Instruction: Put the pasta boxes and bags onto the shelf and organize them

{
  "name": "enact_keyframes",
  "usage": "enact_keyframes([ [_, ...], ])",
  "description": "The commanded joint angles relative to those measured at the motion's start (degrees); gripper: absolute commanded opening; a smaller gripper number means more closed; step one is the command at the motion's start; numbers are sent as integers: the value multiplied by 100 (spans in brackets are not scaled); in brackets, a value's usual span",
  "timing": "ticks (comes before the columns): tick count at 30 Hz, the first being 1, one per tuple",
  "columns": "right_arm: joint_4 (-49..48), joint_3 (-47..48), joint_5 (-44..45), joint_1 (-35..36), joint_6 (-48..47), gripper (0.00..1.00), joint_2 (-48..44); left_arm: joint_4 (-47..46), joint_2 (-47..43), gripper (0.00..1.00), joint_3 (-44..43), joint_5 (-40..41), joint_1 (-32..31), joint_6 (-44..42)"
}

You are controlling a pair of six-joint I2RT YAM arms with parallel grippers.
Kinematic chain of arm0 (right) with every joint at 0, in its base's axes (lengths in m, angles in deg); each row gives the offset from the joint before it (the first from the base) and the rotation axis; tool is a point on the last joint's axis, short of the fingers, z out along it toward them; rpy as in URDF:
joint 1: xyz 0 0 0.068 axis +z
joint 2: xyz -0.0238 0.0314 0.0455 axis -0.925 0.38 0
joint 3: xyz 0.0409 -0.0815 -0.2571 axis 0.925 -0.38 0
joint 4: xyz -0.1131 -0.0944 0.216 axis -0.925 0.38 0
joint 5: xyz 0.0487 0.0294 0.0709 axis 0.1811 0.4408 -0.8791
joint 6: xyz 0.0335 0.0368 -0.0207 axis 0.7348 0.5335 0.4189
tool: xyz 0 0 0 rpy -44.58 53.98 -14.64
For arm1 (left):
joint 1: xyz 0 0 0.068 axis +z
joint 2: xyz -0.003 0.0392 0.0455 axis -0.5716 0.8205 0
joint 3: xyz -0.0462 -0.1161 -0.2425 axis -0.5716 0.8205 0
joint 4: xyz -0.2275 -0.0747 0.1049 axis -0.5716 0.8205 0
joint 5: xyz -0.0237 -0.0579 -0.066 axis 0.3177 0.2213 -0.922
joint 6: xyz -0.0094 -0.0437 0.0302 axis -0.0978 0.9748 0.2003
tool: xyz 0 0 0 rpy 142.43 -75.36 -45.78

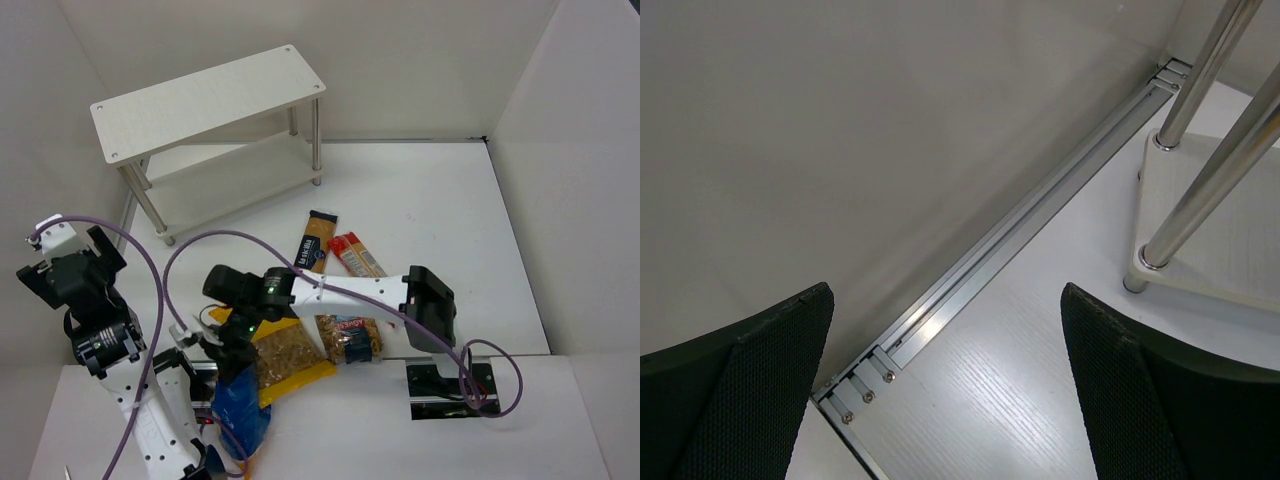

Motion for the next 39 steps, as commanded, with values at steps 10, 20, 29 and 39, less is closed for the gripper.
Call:
enact_keyframes([
  [10, -1501, -1022, 874, -2670, 951, 0, -1586, -201, -74, 100, 34, -297, 56, 14],
  [20, -1626, -1734, 1155, -3884, 1013, 0, -2096, -26, -21, 100, 34, -1840, 56, -591],
  [29, -1372, -2148, 1655, -3884, 881, 0, -2096, 669, 154, 100, -203, -3839, -49, -1567],
  [39, -1267, -2262, 1710, -5114, 1496, 0, -1939, 1415, 594, 100, -564, -5614, -102, -3052],
])
